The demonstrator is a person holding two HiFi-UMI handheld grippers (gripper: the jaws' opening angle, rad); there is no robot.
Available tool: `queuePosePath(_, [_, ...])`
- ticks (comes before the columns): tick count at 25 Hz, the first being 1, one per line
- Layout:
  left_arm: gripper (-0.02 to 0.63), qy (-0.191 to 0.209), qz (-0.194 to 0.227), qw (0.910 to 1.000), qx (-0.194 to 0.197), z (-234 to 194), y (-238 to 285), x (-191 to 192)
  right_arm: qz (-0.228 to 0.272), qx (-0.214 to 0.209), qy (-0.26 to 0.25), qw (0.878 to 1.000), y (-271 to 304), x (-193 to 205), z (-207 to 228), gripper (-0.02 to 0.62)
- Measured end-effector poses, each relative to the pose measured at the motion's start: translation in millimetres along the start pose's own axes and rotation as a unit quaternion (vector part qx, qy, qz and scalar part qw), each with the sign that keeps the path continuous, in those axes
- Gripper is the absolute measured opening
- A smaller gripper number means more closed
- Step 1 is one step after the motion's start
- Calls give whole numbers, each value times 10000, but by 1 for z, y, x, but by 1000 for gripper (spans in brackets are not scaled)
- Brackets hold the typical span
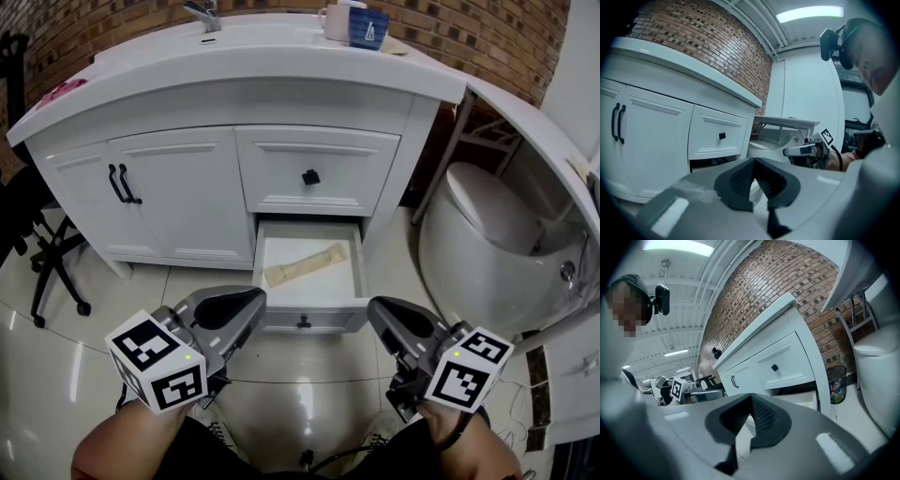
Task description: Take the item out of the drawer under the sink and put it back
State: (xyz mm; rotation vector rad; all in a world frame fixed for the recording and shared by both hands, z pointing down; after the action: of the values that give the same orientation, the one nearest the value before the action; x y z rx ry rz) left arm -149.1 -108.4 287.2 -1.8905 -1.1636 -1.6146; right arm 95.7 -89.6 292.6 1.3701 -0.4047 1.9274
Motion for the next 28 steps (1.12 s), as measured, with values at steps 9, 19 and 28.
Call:
queuePosePath(9, [7, 539, -247, 9979, -260, -15, 28, 4, 58, -118, 169, 9998, 12, -6, 16, 5])
queuePosePath(19, [6, 1376, -597, 9875, -484, -29, 54, -13, 69, -58, 273, 9996, 7, -5, 26, 5])
queuePosePath(28, [7, 1762, -1045, 9766, -657, -55, 96, -23, 93, -22, 312, 9995, 3, -5, 32, 5])
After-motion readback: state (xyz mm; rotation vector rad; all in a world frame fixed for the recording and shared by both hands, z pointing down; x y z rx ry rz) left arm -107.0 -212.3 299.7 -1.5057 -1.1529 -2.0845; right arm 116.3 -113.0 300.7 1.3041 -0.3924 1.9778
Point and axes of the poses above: the fingertips, and each gripper's own axes: y forward along the fingers, z to its right, x out of its underside, the point moved 7 cm from there along -y, backward along the fingers, and after that the axes turned 3 degrees about -y, right-handed, at the moved point
